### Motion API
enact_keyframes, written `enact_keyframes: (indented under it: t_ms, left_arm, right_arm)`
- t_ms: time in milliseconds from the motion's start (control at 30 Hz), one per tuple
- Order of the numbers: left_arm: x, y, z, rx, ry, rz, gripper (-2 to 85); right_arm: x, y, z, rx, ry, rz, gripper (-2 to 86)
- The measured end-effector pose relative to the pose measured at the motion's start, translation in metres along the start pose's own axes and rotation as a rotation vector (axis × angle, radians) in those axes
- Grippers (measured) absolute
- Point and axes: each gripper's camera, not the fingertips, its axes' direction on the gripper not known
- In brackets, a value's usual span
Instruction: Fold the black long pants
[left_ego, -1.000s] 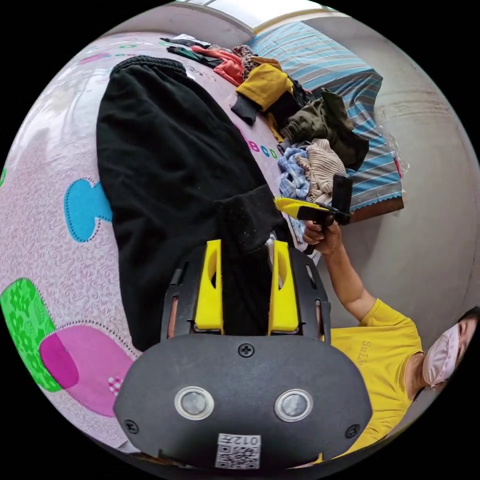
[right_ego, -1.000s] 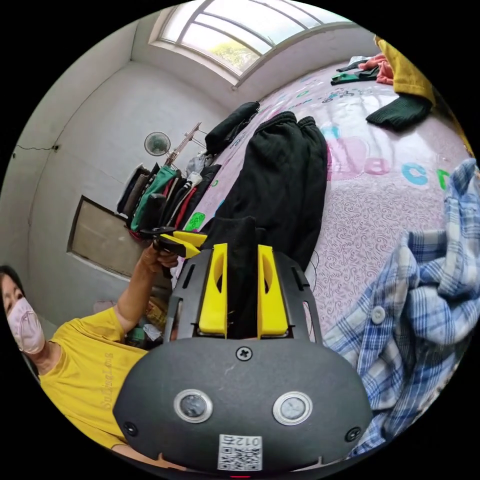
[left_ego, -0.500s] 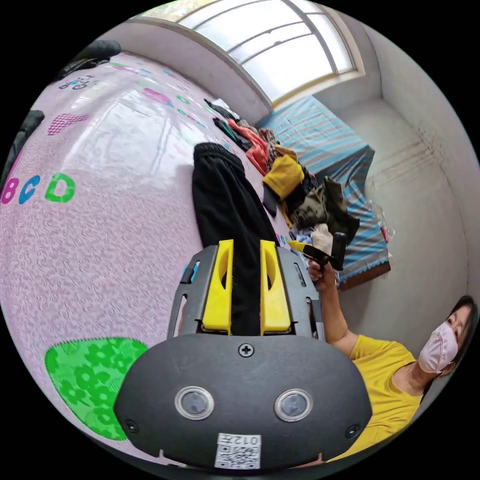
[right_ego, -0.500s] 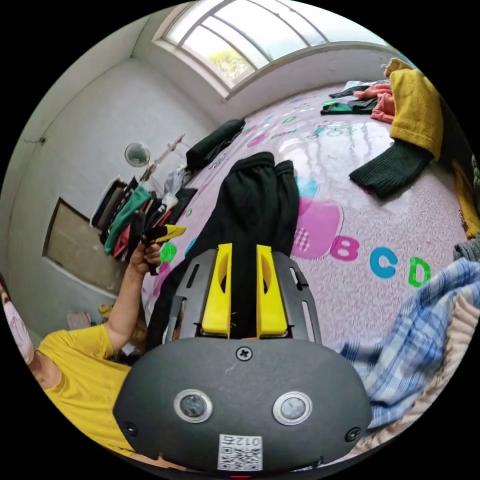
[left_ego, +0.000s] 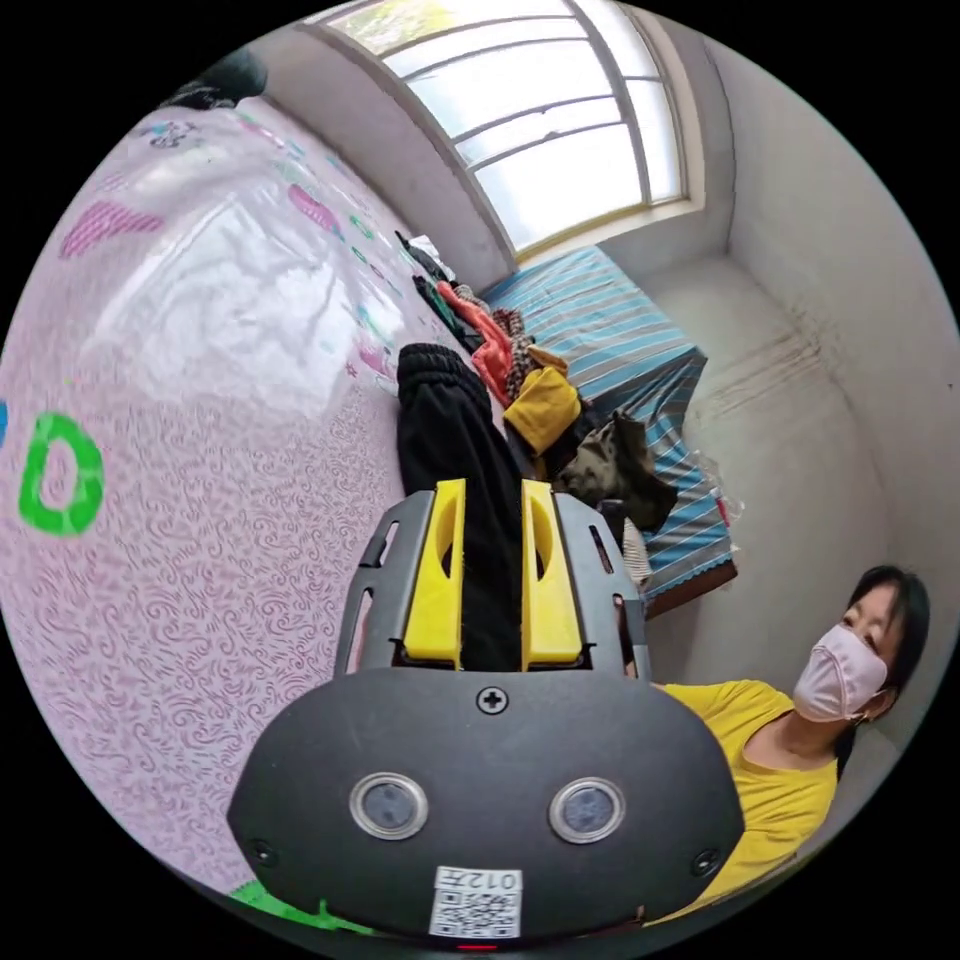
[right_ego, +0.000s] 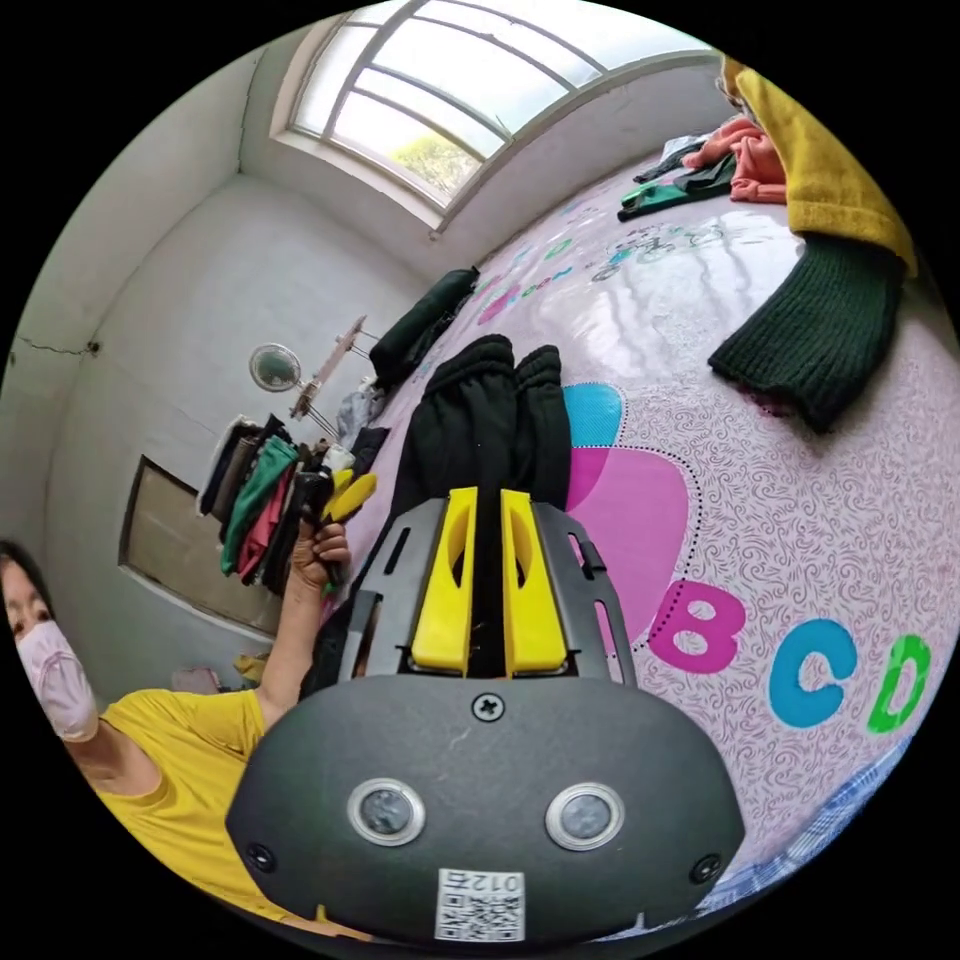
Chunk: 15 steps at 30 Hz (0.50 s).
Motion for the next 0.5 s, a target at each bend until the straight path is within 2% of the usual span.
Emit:
enact_keyframes:
  t_ms: [67, 133, 200, 300, 433, 500]
  left_arm:
    - [0.024, -0.011, 0.012, -0.067, -0.156, 0.018, 7.4]
    - [0.027, -0.015, 0.031, -0.181, -0.311, -0.033, 6.7]
    - [0.03, -0.018, 0.038, -0.185, -0.424, -0.07, 5.7]
    - [0.041, -0.023, 0.039, -0.165, -0.391, -0.052, 4.8]
    - [0.063, -0.029, 0.064, -0.201, -0.083, 0.108, 1.8]
    - [0.079, -0.032, 0.07, -0.163, -0.164, 0.151, 1.3]
  right_arm:
    - [0.004, -0.01, -0.008, 0.001, -0.051, -0.007, 4.3]
    - [0.007, -0.017, 0.0, -0.044, 0.018, -0.014, 4.9]
    - [0.01, -0.023, 0.018, -0.135, 0.026, -0.027, 5.7]
    - [0.003, -0.025, 0.024, -0.135, 0.061, -0.074, 4.3]
    - [-0.013, -0.023, -0.002, 0.012, 0.025, -0.192, 2.7]
    - [-0.019, -0.023, -0.022, 0.094, -0.061, -0.247, 2.4]
